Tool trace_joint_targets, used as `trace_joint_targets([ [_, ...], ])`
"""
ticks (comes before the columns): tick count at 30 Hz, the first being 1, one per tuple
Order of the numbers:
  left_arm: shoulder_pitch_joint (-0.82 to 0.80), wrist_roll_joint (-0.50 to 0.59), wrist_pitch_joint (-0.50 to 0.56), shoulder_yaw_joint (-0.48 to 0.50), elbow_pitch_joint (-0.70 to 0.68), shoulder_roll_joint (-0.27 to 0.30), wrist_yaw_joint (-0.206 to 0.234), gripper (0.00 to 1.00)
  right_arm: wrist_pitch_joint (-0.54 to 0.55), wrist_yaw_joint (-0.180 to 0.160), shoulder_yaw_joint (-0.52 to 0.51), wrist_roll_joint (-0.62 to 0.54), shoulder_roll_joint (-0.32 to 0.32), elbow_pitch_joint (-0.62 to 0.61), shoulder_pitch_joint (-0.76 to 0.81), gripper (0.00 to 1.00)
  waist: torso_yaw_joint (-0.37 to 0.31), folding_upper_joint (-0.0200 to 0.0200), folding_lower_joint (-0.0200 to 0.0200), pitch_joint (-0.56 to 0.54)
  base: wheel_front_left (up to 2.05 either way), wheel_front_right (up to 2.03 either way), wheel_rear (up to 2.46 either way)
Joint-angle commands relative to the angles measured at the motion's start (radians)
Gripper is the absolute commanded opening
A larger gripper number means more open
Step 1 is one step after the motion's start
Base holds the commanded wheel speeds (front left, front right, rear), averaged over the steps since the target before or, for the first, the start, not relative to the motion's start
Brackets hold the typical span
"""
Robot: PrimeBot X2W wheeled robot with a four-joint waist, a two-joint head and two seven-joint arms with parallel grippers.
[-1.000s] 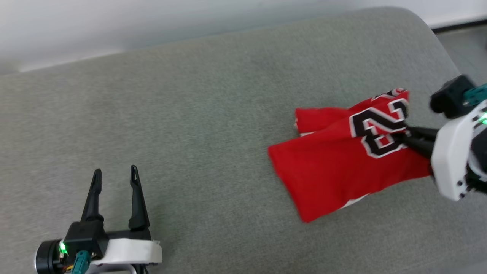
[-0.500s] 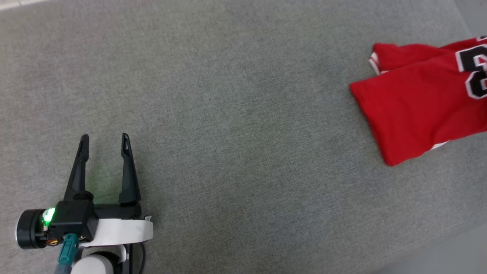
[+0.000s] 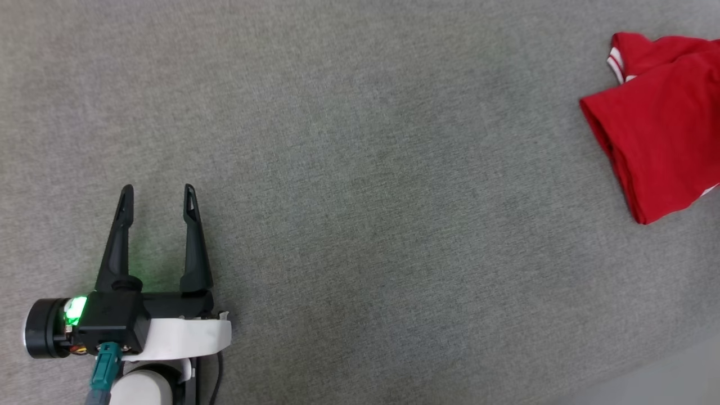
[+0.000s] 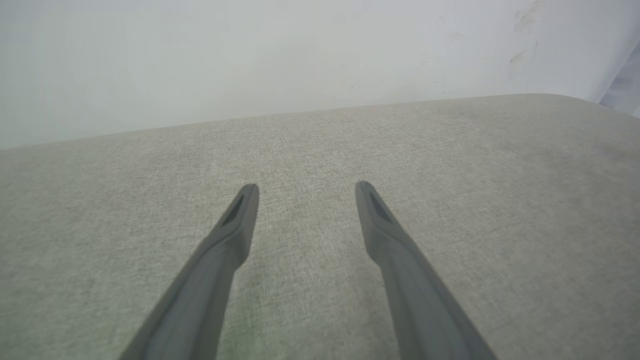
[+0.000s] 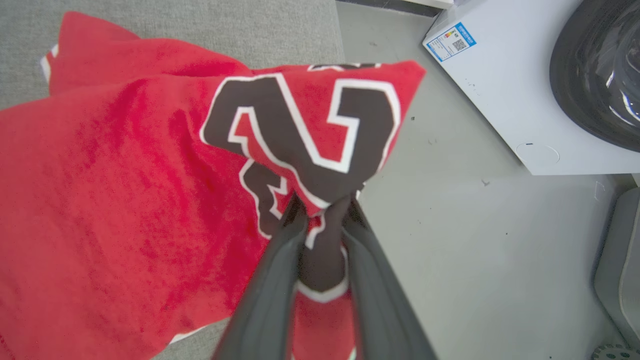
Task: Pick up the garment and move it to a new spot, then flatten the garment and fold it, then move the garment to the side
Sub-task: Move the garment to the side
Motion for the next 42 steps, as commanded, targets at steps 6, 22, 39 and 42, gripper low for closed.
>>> trace_joint_targets([
  [6, 0.024, -0.018, -0.002, -0.016, 0.016, -0.01, 0.018, 1.0, -0.104, -0.001, -0.03, -0.084, 0.004, 0.026, -0.033, 1.0, 0.022, 0.0, -0.0001, -0.089, 0.0, 0.0, 0.0],
  [22, 0.112, -0.063, -0.002, -0.034, 0.044, -0.025, 0.065, 1.0, -0.648, -0.001, -0.271, -0.374, 0.222, -0.188, 0.11, 1.0, 0.142, 0.0, -0.0001, -0.291, 0.0, 0.0, 0.0],
  [39, 0.167, -0.114, -0.002, -0.059, 0.116, -0.027, 0.078, 1.0, -0.668, -0.001, -0.462, -0.486, 0.568, -0.638, 0.678, 1.0, 0.279, 0.0, -0.0001, -0.419, 0.0, 0.0, 0.0],
  [42, 0.171, -0.114, -0.002, -0.071, 0.13, -0.027, 0.074, 1.0, -0.668, -0.001, -0.502, -0.491, 0.609, -0.667, 0.769, 1.0, 0.296, 0.0, -0.0001, -0.437, 0.0, 0.0, 0.0],
])
